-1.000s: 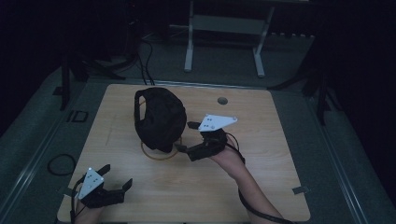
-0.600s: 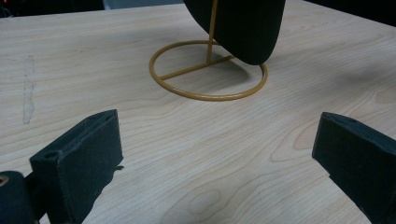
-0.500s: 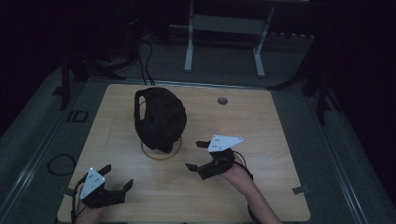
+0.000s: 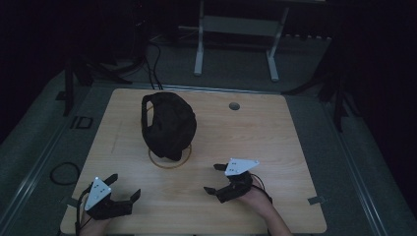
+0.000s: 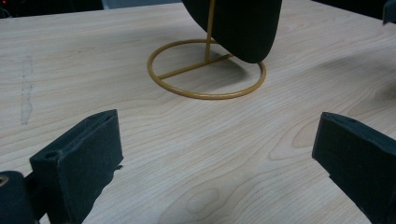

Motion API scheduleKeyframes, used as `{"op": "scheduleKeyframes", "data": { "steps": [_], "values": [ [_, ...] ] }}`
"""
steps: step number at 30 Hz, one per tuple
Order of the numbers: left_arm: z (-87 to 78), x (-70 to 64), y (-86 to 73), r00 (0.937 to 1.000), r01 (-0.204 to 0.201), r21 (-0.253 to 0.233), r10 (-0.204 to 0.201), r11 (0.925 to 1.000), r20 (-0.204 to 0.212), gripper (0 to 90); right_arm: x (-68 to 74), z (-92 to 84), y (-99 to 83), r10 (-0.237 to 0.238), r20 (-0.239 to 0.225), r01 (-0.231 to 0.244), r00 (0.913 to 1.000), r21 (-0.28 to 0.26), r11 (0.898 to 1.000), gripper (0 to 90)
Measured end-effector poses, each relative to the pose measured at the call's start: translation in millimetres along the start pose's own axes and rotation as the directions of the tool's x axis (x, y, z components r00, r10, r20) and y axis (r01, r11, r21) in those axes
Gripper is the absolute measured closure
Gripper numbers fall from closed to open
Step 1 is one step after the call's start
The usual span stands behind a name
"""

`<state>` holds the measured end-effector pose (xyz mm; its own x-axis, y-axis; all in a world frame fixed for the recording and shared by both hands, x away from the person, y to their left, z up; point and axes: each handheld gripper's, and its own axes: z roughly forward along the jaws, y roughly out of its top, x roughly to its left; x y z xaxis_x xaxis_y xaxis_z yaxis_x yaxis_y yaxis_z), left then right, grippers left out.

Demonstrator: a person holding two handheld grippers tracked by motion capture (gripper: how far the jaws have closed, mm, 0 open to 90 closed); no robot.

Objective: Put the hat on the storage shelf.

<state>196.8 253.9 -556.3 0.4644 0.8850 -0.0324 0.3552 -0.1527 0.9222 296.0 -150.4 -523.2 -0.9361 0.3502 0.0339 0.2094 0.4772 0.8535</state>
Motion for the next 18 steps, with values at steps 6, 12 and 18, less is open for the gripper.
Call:
{"op": "scheduleKeyframes", "data": {
  "steps": [6, 12, 18],
  "values": [
    [0.9, -0.8, -0.9, 0.9999, -0.002, 0.004, 0.002, 1.0000, 0.011, 2.0, -3.6, -8.3, -19.1, 0.030, 0.022, -0.030, 0.9993, -0.004, 1.000, 14.0],
    [2.0, -1.4, -1.4, 0.9999, -0.004, 0.010, 0.004, 0.9999, 0.015, 2.0, -9.6, -20.5, -33.3, 0.037, 0.051, -0.037, 0.9980, -0.005, 0.999, 14.1],
    [2.9, -1.6, -1.8, 0.9999, -0.003, 0.013, 0.003, 0.9999, 0.015, 2.0, -12.2, -29.2, -47.3, 0.060, 0.067, -0.061, 0.9959, 0.014, 0.998, 14.1]
  ]
}}
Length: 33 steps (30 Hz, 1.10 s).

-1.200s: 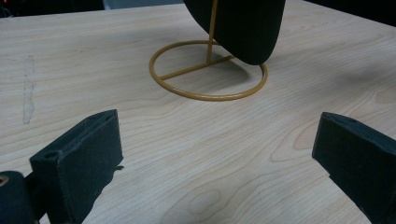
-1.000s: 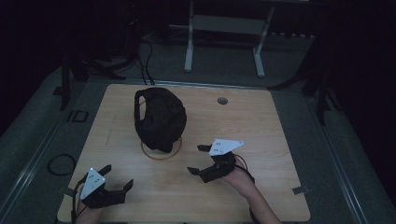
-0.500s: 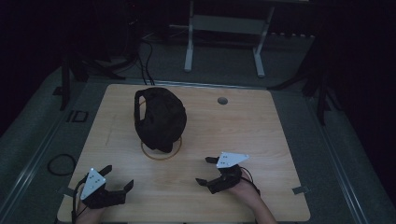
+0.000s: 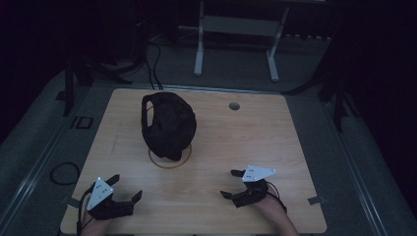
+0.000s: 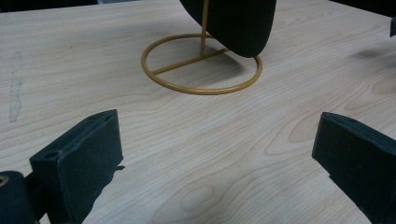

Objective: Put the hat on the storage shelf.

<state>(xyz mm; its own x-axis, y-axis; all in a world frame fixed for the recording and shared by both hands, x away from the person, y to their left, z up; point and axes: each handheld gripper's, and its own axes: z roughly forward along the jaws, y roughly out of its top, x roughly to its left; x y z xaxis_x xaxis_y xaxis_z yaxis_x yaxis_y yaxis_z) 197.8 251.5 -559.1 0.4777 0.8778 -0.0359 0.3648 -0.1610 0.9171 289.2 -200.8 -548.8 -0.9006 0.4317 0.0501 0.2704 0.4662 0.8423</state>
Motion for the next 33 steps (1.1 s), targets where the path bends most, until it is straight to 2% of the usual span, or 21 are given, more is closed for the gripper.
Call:
{"op": "scheduleKeyframes", "data": {
  "steps": [19, 25, 30, 33],
  "values": [
    [-1.3, 0.7, -0.4, 1.0000, 0.000, -0.001, 0.000, 1.0000, -0.004, 2.0, -7.6, -34.2, -26.3, 0.053, 0.088, -0.051, 0.9948, -0.015, 0.999, 14.1],
    [-0.8, 0.2, -0.8, 1.0000, -0.003, 0.001, 0.003, 1.0000, -0.005, 2.0, -14.3, -42.7, -33.0, 0.059, 0.102, -0.056, 0.9930, -0.028, 0.998, 14.1],
    [-0.7, 0.0, -1.2, 1.0000, -0.001, 0.000, 0.001, 1.0000, 0.002, 2.0, -21.7, -47.8, -37.7, 0.071, 0.134, -0.069, 0.9884, -0.020, 0.997, 14.1],
    [-1.7, -1.2, -1.2, 0.9999, -0.005, -0.007, 0.005, 1.0000, 0.010, 2.0, -27.4, -51.4, -40.8, 0.101, 0.143, -0.096, 0.9846, -0.035, 0.995, 14.2]
  ]
}}
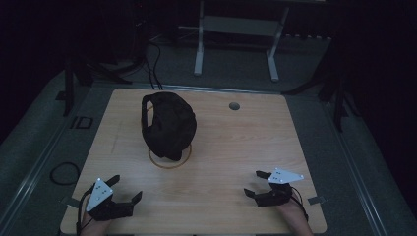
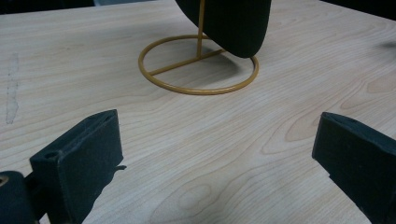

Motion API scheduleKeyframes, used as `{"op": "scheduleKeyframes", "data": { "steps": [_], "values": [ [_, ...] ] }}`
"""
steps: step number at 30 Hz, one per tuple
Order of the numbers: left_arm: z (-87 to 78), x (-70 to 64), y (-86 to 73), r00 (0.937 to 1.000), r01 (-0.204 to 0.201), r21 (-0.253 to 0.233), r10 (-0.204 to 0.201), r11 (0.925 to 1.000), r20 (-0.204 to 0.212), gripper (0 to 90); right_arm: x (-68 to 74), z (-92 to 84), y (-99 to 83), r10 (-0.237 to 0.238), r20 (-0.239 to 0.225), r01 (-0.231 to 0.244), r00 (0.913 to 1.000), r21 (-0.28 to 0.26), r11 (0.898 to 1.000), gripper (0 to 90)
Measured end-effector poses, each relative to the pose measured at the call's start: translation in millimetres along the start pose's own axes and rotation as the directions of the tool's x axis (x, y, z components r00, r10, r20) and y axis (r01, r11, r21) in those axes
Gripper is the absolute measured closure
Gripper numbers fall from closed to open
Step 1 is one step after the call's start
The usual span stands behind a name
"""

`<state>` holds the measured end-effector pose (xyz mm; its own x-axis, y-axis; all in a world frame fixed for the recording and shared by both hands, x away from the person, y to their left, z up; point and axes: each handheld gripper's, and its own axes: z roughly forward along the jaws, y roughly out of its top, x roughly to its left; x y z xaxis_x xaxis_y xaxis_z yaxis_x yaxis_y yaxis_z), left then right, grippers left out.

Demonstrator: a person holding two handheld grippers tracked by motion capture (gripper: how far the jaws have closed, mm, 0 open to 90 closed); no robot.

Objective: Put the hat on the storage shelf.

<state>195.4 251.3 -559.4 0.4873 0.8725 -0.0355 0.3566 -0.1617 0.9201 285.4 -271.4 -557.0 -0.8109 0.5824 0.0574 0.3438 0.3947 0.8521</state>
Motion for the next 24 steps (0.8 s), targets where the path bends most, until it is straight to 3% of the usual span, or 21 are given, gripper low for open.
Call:
{"op": "scheduleKeyframes", "data": {
  "steps": [8, 24],
  "values": [
    [-0.4, -1.1, -0.5, 1.0000, -0.002, 0.001, 0.002, 1.0000, 0.001, 2.0, -3.7, -2.1, 0.5, 0.008, 0.020, -0.008, 0.9998, -0.031, 0.999, 14.3],
    [-0.1, -1.9, -1.9, 1.0000, -0.003, 0.009, 0.003, 1.0000, 0.001, 2.0, -3.6, -0.2, 0.1, 0.000, 0.032, 0.000, 0.9995, -0.018, 1.000, 14.4]
  ]
}}
